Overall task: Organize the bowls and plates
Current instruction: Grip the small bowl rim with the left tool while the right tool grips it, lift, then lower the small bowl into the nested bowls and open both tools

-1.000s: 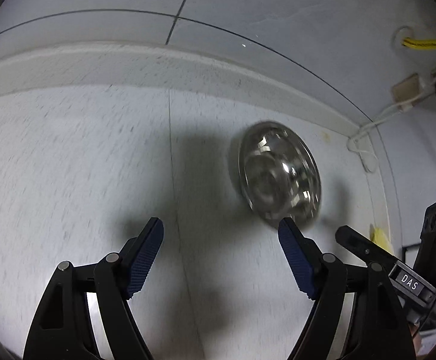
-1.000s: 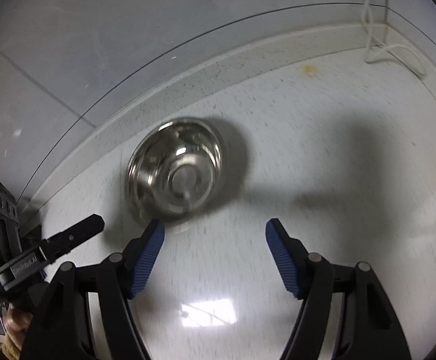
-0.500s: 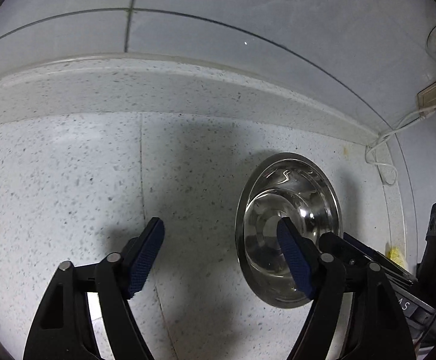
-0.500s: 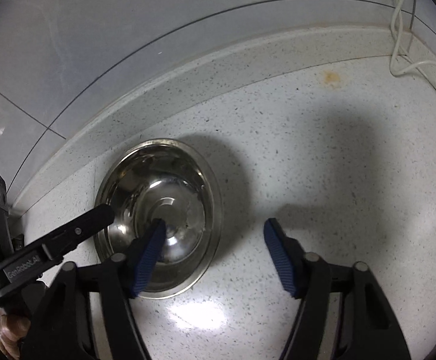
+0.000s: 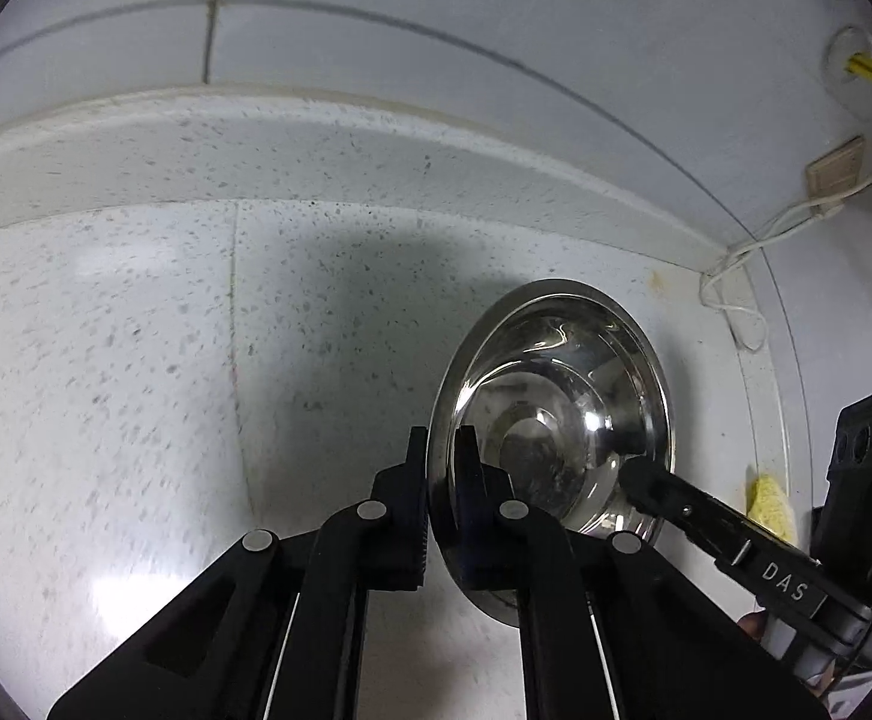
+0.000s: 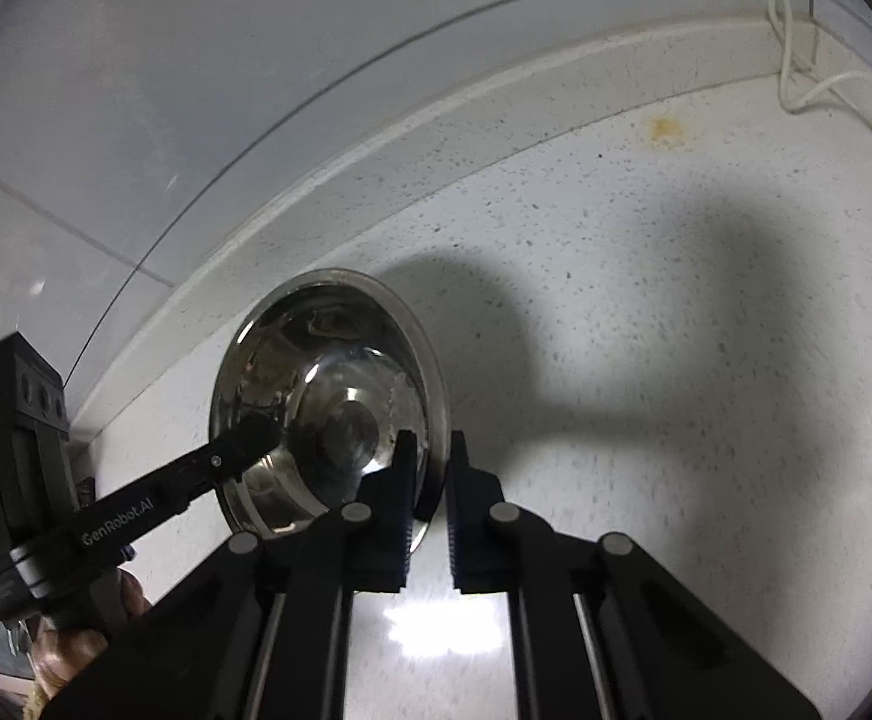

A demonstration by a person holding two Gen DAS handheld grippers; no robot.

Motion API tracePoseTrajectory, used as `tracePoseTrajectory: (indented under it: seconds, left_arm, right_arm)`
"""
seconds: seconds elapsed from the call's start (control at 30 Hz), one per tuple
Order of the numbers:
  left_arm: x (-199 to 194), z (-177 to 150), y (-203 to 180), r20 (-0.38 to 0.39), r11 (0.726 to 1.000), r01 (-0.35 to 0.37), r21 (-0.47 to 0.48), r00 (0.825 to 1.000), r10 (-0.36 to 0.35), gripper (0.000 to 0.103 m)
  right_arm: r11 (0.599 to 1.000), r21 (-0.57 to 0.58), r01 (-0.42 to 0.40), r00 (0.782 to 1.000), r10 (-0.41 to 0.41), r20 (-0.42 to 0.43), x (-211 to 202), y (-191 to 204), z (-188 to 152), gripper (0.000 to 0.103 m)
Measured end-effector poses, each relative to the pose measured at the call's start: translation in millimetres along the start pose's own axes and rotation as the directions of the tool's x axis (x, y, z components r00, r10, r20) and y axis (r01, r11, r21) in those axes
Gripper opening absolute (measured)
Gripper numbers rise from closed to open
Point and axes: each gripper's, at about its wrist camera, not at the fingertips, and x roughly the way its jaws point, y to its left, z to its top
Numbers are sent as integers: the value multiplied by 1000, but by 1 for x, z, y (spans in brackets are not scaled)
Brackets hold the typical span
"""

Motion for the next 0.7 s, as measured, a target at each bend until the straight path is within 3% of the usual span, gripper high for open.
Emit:
tracePoseTrajectory:
  seconds: [0.33,0.7]
  left_arm:
    - [-90,-48,-32,20,999,44,5,999,-44,5]
    - [-196,-183,-48,8,993,111,43,994,-112,5]
  right_arm:
    - [999,-43,3,999,-1,40,-94,36,-50,8]
    - [995,-84,-57,996,63,63,-203,51,-197,8]
